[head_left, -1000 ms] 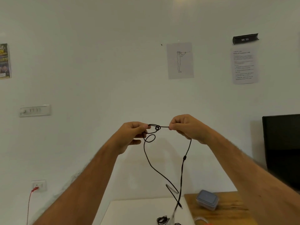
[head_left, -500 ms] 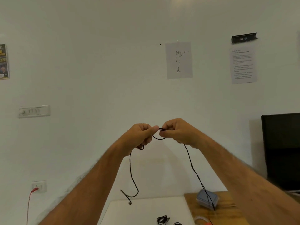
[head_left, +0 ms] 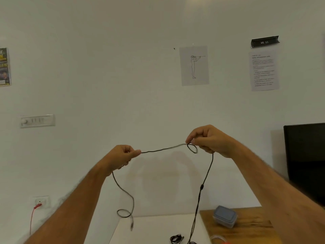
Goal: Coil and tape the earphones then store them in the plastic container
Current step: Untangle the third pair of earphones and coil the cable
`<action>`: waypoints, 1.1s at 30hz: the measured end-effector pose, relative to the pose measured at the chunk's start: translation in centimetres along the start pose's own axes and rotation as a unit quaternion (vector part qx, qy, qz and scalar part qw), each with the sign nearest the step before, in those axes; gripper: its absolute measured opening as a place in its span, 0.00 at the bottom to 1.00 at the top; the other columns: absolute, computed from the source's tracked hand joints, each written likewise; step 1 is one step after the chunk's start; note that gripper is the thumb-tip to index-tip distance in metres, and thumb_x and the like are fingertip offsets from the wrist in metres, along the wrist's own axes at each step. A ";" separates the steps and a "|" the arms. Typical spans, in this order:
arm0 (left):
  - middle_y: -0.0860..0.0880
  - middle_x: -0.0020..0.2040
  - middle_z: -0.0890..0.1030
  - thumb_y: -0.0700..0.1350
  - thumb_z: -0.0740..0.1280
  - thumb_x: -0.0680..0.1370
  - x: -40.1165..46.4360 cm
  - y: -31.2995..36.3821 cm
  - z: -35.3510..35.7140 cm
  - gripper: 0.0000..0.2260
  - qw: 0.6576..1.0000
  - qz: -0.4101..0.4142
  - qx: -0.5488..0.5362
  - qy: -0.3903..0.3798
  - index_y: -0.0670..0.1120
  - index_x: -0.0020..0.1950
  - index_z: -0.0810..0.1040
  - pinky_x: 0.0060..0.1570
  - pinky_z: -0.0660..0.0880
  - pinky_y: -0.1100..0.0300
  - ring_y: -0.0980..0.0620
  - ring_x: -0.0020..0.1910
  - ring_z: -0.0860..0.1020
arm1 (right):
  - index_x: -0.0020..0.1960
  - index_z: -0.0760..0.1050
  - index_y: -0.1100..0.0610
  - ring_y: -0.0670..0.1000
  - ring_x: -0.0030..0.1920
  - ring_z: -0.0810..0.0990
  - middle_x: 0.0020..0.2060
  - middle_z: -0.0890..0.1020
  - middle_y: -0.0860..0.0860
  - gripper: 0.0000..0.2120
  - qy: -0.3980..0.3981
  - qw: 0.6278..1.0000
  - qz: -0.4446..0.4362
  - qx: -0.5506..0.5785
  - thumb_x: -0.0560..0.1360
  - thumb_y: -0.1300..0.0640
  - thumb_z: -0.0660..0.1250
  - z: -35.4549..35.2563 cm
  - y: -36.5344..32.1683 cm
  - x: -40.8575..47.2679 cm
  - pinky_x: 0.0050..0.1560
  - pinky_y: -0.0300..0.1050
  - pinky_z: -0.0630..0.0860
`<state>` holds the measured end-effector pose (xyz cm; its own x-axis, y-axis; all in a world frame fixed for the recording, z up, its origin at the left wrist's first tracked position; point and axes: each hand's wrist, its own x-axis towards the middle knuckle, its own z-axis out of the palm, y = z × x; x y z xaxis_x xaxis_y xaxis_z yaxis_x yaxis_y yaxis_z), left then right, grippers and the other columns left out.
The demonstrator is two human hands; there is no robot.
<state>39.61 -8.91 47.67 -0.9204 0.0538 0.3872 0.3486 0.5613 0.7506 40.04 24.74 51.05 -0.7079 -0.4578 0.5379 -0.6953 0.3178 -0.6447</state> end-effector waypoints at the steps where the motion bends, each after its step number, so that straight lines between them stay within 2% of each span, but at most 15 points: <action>1: 0.53 0.26 0.68 0.53 0.70 0.76 -0.1 -0.6 0.1 0.16 1.000 -0.008 0.004 -0.019 0.47 0.34 0.72 0.26 0.59 0.64 0.56 0.25 0.64 | 0.46 0.83 0.59 0.48 0.26 0.59 0.25 0.62 0.51 0.04 0.020 1.000 -0.005 -0.020 0.75 0.65 0.70 -0.3 0.0 0.2 0.27 0.39 0.57; 3: 0.53 0.27 0.67 0.53 0.70 0.77 -0.3 -1.9 0.1 0.15 0.999 -0.025 0.005 -0.046 0.47 0.35 0.71 0.27 0.59 0.64 0.56 0.25 0.63 | 0.47 0.84 0.53 0.48 0.28 0.61 0.27 0.62 0.51 0.05 0.045 0.995 -0.007 -0.085 0.72 0.61 0.75 -0.9 0.0 0.5 0.32 0.38 0.60; 5: 0.54 0.27 0.67 0.54 0.70 0.76 -0.5 -3.2 -0.3 0.15 0.999 -0.039 0.016 -0.033 0.47 0.35 0.73 0.27 0.59 0.64 0.56 0.26 0.63 | 0.45 0.85 0.51 0.51 0.30 0.71 0.28 0.74 0.50 0.05 0.079 0.987 -0.016 -0.136 0.72 0.60 0.75 -1.5 0.0 0.5 0.37 0.41 0.69; 7: 0.54 0.28 0.68 0.54 0.70 0.76 -0.7 -4.5 -0.7 0.15 0.998 -0.056 0.021 -0.017 0.46 0.36 0.75 0.28 0.59 0.63 0.56 0.27 0.64 | 0.45 0.85 0.56 0.49 0.35 0.81 0.33 0.84 0.48 0.03 0.116 0.985 -0.033 -0.126 0.74 0.61 0.73 -2.1 -0.3 0.4 0.42 0.41 0.77; 8: 0.53 0.28 0.68 0.54 0.69 0.77 -0.8 -5.1 -0.7 0.14 0.998 -0.063 0.016 -0.014 0.45 0.37 0.76 0.28 0.59 0.64 0.56 0.27 0.64 | 0.45 0.84 0.59 0.47 0.31 0.80 0.30 0.82 0.47 0.03 0.116 0.989 -0.030 -0.088 0.75 0.62 0.72 -2.4 -0.6 0.3 0.37 0.38 0.75; 10: 0.52 0.29 0.67 0.53 0.68 0.78 -0.9 -5.9 -0.7 0.15 0.998 -0.066 0.006 -0.010 0.43 0.39 0.78 0.28 0.60 0.64 0.55 0.28 0.64 | 0.46 0.83 0.62 0.46 0.22 0.65 0.22 0.71 0.47 0.04 0.074 0.997 0.005 -0.007 0.76 0.64 0.69 -3.1 -1.0 0.0 0.24 0.39 0.61; 12: 0.52 0.29 0.67 0.53 0.65 0.80 -1.0 -6.4 -0.6 0.16 0.998 -0.066 -0.001 -0.002 0.41 0.42 0.79 0.27 0.60 0.64 0.56 0.28 0.63 | 0.44 0.81 0.62 0.46 0.23 0.57 0.22 0.64 0.48 0.04 0.002 0.998 0.054 0.029 0.76 0.64 0.69 -4.1 -1.3 -0.1 0.25 0.39 0.52; 14: 0.51 0.30 0.70 0.53 0.64 0.80 -1.0 -6.5 -0.4 0.16 0.997 -0.075 -0.006 -0.004 0.40 0.45 0.80 0.29 0.61 0.64 0.56 0.29 0.65 | 0.43 0.81 0.62 0.47 0.24 0.55 0.23 0.62 0.49 0.04 -0.037 0.996 0.075 0.015 0.75 0.63 0.70 -4.5 -1.4 -0.2 0.25 0.38 0.51; 18: 0.50 0.36 0.82 0.52 0.62 0.81 -0.9 -4.8 0.7 0.15 0.991 -0.094 0.034 -0.085 0.43 0.49 0.83 0.41 0.73 0.60 0.55 0.37 0.80 | 0.44 0.81 0.62 0.48 0.24 0.56 0.23 0.62 0.49 0.07 -0.015 0.998 0.050 -0.044 0.77 0.59 0.69 -3.6 -1.7 0.0 0.24 0.39 0.54; 22: 0.50 0.42 0.86 0.48 0.62 0.81 -0.2 -2.3 3.3 0.11 0.985 -0.062 0.082 -0.137 0.44 0.50 0.82 0.48 0.75 0.58 0.54 0.44 0.84 | 0.43 0.77 0.61 0.47 0.24 0.58 0.25 0.63 0.49 0.09 -0.051 0.996 0.054 0.050 0.81 0.61 0.63 -1.8 -1.6 0.5 0.25 0.38 0.56; 25: 0.51 0.44 0.85 0.48 0.65 0.80 0.7 -1.1 5.4 0.09 0.983 0.010 0.167 -0.071 0.46 0.50 0.82 0.48 0.75 0.60 0.53 0.45 0.83 | 0.43 0.76 0.60 0.46 0.24 0.58 0.28 0.64 0.51 0.12 -0.115 0.984 0.094 0.101 0.83 0.61 0.59 -0.6 -1.8 0.7 0.25 0.37 0.54; 27: 0.52 0.50 0.83 0.50 0.65 0.80 0.7 -0.3 6.6 0.09 0.969 0.047 0.243 -0.017 0.50 0.57 0.81 0.52 0.74 0.60 0.53 0.50 0.80 | 0.43 0.76 0.59 0.46 0.25 0.57 0.28 0.63 0.50 0.12 -0.140 0.980 0.108 0.088 0.83 0.60 0.58 0.2 -1.9 0.7 0.26 0.38 0.51; 29: 0.52 0.50 0.81 0.50 0.67 0.78 0.6 0.6 7.5 0.12 0.960 0.067 0.269 0.037 0.51 0.61 0.79 0.51 0.74 0.60 0.54 0.49 0.78 | 0.43 0.76 0.58 0.46 0.26 0.56 0.27 0.62 0.48 0.13 -0.154 0.979 0.110 0.072 0.83 0.60 0.57 0.9 -2.2 0.7 0.25 0.38 0.50; 31: 0.51 0.41 0.79 0.49 0.72 0.74 0.2 1.7 8.5 0.15 0.968 0.076 0.222 0.085 0.50 0.60 0.77 0.40 0.73 0.63 0.55 0.39 0.78 | 0.43 0.75 0.57 0.46 0.26 0.55 0.27 0.62 0.48 0.13 -0.163 0.978 0.109 0.065 0.83 0.60 0.57 1.6 -2.3 0.7 0.25 0.38 0.50; 33: 0.48 0.37 0.81 0.46 0.74 0.73 -0.3 3.3 9.2 0.15 0.993 0.054 0.047 0.090 0.47 0.57 0.76 0.30 0.73 0.65 0.57 0.31 0.79 | 0.43 0.75 0.58 0.46 0.26 0.55 0.27 0.62 0.48 0.13 -0.171 0.977 0.116 0.046 0.83 0.59 0.57 2.2 -2.2 0.8 0.25 0.39 0.50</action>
<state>39.46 0.53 45.13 -0.8294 -0.0265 0.5580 0.4168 0.6357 0.6497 41.31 21.88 51.74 -0.7511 -0.6384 0.1682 -0.4960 0.3776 -0.7819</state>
